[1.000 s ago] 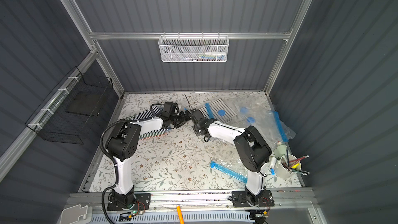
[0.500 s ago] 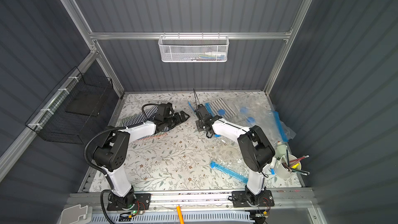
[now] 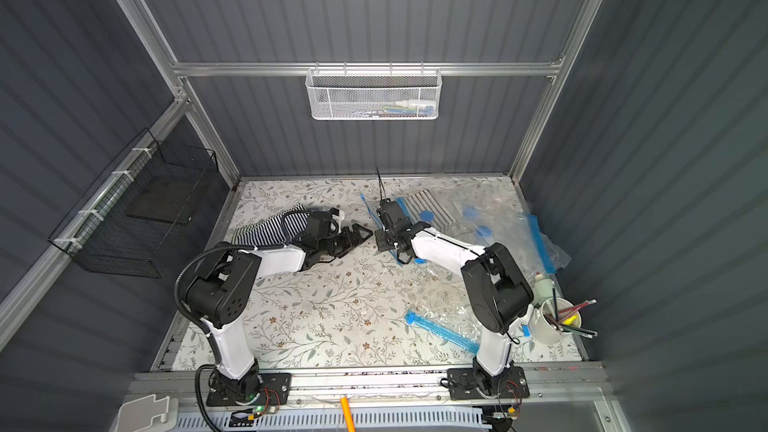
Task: Take the tank top out of the vacuum bag
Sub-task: Open the vacuum bag at the center of the board.
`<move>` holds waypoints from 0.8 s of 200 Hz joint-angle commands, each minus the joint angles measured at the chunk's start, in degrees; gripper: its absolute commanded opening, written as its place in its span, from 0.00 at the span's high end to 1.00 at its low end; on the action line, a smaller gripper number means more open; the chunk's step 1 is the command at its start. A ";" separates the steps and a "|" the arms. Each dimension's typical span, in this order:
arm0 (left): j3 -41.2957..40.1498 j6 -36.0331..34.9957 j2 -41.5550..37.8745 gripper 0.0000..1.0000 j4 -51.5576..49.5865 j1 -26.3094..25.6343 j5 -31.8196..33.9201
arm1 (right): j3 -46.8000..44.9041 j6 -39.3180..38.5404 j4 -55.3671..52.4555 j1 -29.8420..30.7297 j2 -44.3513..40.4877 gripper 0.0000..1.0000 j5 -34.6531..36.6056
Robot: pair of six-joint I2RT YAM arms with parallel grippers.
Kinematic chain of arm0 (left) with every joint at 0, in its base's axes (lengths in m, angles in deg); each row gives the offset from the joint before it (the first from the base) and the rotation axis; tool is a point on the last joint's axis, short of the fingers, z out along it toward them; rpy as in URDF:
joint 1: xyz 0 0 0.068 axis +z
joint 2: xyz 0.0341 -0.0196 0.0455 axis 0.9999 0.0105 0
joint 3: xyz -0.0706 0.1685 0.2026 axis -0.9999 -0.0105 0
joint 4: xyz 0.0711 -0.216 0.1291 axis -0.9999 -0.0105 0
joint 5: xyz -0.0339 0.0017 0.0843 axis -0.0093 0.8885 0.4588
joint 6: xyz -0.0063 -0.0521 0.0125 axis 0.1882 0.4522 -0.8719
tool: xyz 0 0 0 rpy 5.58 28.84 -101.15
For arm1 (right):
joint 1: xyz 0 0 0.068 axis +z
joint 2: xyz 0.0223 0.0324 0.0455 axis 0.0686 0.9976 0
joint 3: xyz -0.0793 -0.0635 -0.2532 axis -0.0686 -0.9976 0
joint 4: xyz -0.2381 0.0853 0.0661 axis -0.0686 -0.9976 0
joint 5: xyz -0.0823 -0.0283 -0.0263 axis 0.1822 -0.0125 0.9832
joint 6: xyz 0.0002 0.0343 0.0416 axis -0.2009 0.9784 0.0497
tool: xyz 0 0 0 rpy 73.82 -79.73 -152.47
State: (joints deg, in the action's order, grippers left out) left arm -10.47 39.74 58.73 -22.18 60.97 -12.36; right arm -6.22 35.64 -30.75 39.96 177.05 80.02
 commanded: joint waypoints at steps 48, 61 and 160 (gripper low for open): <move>-1.01 3.56 -1.10 0.09 10.36 -0.66 -2.58 | -0.24 0.71 1.35 -0.34 0.27 1.00 -4.61; -1.96 3.25 -2.22 0.09 11.29 -0.73 -2.07 | -0.09 1.06 1.41 -0.46 0.56 1.00 -5.36; 7.75 -3.84 2.53 0.31 -4.87 -2.43 2.20 | -2.34 0.09 2.59 -0.25 -0.48 1.00 -4.62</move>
State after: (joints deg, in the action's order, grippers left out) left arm -4.81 38.45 59.95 -22.73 59.05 -11.22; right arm -7.07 36.06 -29.24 39.66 177.11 75.43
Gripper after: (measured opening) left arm 0.737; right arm 0.049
